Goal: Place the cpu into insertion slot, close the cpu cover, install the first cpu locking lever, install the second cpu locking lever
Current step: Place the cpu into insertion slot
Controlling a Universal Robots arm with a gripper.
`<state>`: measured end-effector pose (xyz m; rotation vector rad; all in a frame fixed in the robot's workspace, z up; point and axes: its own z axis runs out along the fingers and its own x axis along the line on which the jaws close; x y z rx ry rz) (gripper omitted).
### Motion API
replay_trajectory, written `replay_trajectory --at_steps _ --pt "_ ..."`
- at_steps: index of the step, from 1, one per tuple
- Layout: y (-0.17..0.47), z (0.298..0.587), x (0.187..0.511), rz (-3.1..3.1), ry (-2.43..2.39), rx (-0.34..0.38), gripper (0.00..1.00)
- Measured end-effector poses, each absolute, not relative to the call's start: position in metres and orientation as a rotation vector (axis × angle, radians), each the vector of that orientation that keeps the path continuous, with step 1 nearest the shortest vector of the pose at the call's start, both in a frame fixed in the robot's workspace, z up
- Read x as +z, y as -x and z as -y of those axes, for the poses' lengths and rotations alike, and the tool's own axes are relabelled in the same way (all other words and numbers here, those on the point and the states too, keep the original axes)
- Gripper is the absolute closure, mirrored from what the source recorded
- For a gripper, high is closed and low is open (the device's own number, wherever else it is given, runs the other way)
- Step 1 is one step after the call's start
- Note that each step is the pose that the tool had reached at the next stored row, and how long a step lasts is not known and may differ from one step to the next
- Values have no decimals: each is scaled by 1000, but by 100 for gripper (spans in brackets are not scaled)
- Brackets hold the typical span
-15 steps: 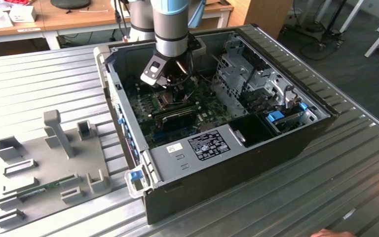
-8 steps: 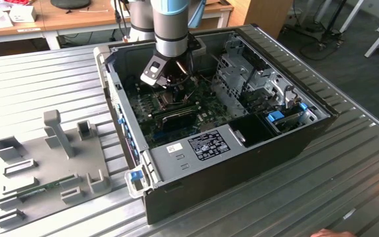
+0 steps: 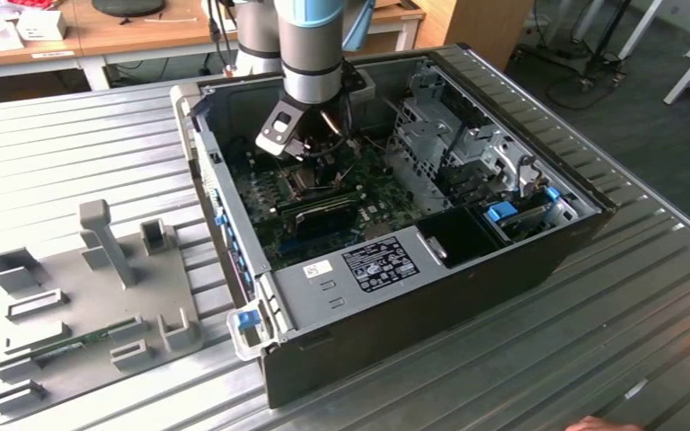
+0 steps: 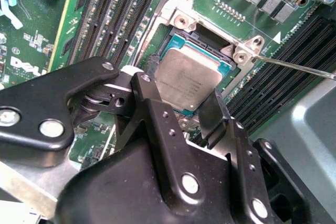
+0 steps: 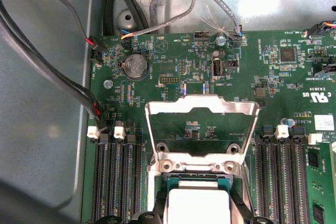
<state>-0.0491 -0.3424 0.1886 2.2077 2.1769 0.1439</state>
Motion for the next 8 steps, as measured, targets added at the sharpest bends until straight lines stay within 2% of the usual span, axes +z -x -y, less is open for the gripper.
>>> replay_trajectory --at_steps 8 --pt "49 342 190 -2177 -2208 146 46"
